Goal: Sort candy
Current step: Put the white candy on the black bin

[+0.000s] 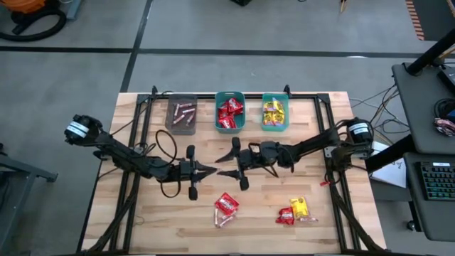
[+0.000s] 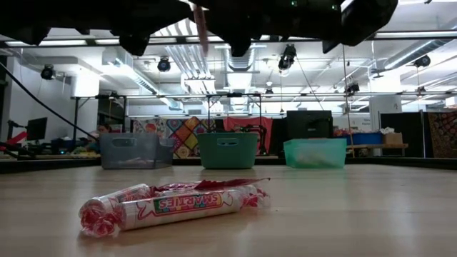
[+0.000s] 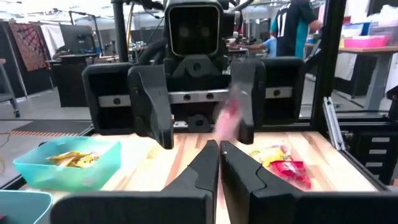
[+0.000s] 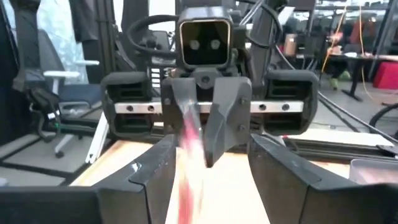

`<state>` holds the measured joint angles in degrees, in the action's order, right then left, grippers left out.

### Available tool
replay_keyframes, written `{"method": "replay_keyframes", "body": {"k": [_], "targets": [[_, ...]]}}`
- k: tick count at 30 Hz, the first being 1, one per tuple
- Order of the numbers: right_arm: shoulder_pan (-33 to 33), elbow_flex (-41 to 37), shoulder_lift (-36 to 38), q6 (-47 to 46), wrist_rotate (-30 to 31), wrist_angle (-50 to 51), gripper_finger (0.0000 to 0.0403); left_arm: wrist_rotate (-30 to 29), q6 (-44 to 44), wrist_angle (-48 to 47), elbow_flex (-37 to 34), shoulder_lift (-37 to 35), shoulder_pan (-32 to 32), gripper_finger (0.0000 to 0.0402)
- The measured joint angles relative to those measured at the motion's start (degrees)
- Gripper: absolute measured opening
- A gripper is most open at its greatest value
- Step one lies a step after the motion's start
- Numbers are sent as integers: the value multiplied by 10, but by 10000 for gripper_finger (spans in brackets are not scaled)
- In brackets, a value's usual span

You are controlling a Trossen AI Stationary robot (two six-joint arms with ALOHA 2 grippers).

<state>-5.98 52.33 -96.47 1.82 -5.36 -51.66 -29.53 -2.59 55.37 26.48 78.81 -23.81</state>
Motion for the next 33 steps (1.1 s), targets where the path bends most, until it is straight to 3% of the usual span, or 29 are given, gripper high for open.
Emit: {"method": "replay_keyframes", "body": {"k": [7,11,17,25,33], "targets": [[0,24,5,-13,5,72,194,0,1,-5,0,0,1,0],[3,48,22,-30,17,238,189,0,13,-53,0,-14,-3,0],[3,78,11,-40,25,487,180,0,86,-238,-1,-94,-5,0],[8,68,-61,22,21,481,174,0,121,-338,-1,-175,-7,0],[10,93,-155,29,-16,412,171,0,139,-405,-1,-194,-8,0]]}}
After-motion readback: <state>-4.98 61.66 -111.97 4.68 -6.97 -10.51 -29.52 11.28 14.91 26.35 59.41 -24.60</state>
